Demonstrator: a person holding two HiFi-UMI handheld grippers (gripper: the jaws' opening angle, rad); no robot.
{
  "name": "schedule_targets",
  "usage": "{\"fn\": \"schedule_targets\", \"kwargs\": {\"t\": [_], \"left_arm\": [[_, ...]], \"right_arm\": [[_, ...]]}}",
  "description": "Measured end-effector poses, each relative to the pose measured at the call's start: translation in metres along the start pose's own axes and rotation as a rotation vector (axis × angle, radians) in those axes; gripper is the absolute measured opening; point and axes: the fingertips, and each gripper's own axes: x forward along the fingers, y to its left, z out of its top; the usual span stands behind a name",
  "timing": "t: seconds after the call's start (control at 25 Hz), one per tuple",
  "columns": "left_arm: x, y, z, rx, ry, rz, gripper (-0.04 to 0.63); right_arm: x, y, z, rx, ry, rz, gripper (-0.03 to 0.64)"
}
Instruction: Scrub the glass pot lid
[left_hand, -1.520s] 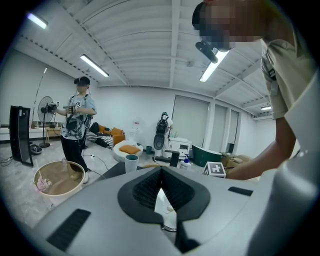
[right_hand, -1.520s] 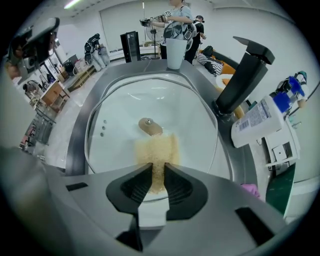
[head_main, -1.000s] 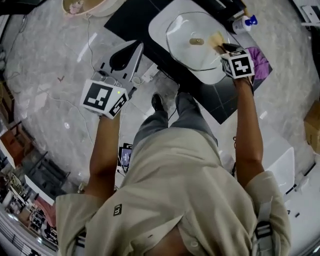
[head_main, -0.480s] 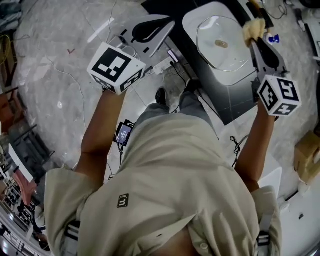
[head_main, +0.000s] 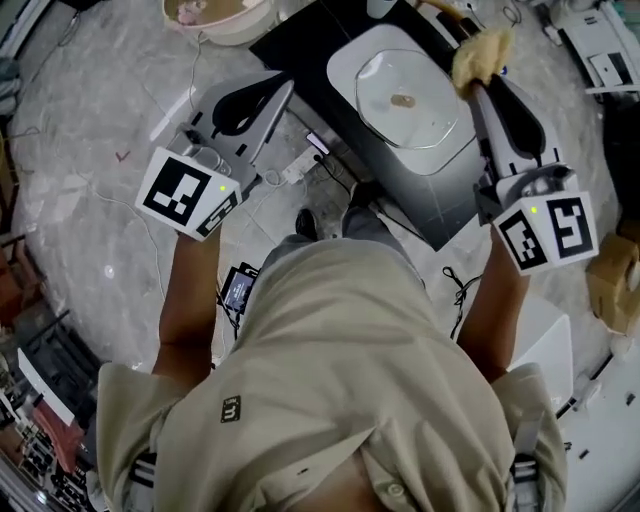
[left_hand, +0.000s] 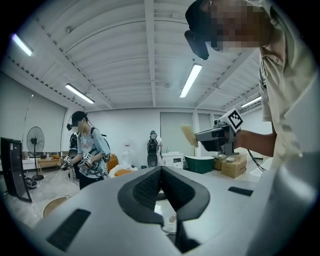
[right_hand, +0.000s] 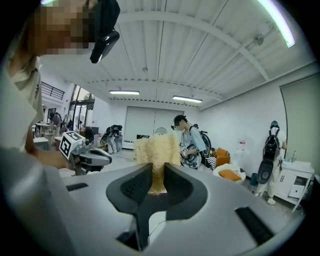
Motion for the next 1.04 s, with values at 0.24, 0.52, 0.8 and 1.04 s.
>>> {"fn": "schedule_targets", "kwargs": {"t": [0.24, 0.52, 0.8, 1.04], "left_arm": [[0.000, -0.012, 0.008, 0.025, -0.012, -0.037, 0.015], [-0.002, -0.017, 0.013, 0.028, -0.016, -0.057, 0.014], [-0.008, -0.018, 0.016, 0.026, -0.017, -0.061, 0.014], [-0.010, -0.016, 0.014, 0.021, -0.013, -0.059, 0.015]], "right_arm": [[-0.014, 0.012, -0.007, -0.003, 0.020, 0.000, 0.077], [-0.027, 0.012, -0.002, -0.015, 0.015, -0.042, 0.075], [-0.033, 0.013, 0.002, -0.017, 0.018, -0.067, 0.076], [-0.031, 0.012, 0.005, -0.021, 0.016, -0.074, 0.077]]}}
